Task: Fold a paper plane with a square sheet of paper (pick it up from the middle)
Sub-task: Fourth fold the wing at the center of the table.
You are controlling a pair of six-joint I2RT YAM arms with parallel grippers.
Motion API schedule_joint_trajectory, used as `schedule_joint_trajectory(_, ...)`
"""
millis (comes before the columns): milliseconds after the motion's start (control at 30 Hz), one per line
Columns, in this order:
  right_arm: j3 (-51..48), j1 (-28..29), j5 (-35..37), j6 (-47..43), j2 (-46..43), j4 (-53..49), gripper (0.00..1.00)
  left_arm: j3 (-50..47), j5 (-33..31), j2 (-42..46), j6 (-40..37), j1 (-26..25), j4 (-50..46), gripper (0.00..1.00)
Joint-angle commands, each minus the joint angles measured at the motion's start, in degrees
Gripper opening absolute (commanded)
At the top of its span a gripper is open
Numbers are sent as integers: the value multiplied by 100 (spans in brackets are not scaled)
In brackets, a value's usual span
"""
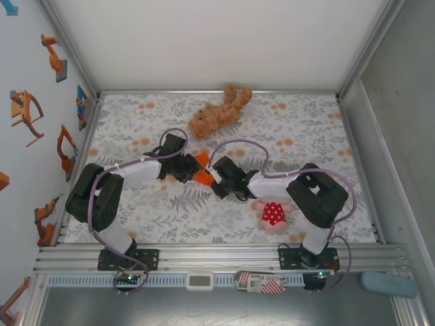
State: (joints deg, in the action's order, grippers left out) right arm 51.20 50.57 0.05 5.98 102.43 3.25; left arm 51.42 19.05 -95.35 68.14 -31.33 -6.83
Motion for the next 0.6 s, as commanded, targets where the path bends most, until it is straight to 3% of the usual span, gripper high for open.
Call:
schedule_joint_trajectory(0,-40,45,-17,-53,-120,-87,10,147,16,35,-167,67,-211,20)
schedule_joint_trajectory(167,-18,41,-305,9,-162,-196,3,244,-74,241,-361,232,-480,29)
schedule_joint_trajectory(433,54,3,-718,434,-91,-461,1,-4,-505,974,-561,498,-732,53)
schedule_joint_trajectory(567,-53,-41,-972,665,-61,-278,1,-430,-491,1250,-415,500,-411,55)
